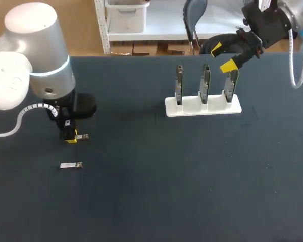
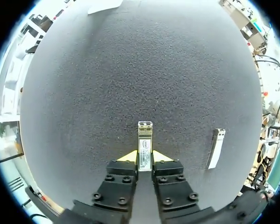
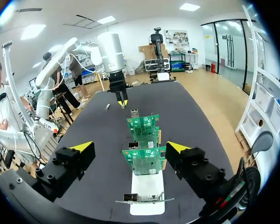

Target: Pick up the optical module with the left hand, and insert it into the network port with the right hand.

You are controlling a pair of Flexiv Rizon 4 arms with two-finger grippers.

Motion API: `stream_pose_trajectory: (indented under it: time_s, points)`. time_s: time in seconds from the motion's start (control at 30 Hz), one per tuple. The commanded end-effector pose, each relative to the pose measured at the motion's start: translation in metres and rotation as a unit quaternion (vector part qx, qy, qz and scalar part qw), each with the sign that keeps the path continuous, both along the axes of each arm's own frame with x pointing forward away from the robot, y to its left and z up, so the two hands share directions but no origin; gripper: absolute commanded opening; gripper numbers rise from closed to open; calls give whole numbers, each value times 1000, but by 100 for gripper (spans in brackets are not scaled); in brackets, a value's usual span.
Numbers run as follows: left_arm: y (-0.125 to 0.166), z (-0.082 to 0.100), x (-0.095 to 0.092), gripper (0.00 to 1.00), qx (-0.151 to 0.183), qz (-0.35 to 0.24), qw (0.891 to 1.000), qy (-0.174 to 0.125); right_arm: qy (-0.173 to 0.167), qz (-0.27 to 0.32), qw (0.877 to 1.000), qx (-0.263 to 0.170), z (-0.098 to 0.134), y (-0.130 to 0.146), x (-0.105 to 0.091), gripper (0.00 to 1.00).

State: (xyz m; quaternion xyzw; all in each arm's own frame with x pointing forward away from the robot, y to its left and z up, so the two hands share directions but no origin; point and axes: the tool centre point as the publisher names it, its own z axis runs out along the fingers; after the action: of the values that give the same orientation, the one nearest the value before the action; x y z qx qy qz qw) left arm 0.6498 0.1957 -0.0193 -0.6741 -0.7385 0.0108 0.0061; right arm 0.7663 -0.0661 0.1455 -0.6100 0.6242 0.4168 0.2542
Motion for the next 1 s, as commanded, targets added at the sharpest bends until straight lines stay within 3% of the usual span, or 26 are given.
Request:
stream_pose_trajectory:
  time_s: [0.03, 0.2, 0.33, 0.57, 0.7, 0.8, 1.0]
  points:
    - [-3, -2, 4, 0, -8, 7, 1000, -7, -1, -1, 1000, 0, 0, 0, -1, 100]
    - [-8, 16, 22, 0, -55, 65, 996, -38, -1, -1, 1000, 0, 0, 0, -1, 100]
    - [-15, 39, 46, 0, -129, 129, 980, -75, -1, -1, 1000, 0, 0, 0, -1, 100]
    - [-49, 104, 98, 0, -265, 180, 935, -154, -1, -1, 1000, 0, 0, 0, -1, 100]
    - [-79, 137, 127, 0, -333, 168, 907, -193, -1, -1, 1000, 0, 0, 0, -1, 100]
    - [-111, 163, 147, 0, -387, 153, 884, -216, -1, -1, 1000, 0, 0, 0, -1, 100]
    - [-174, 200, 168, 0, -453, 98, 855, -231, -1, -1, 1000, 0, 0, 0, -1, 100]
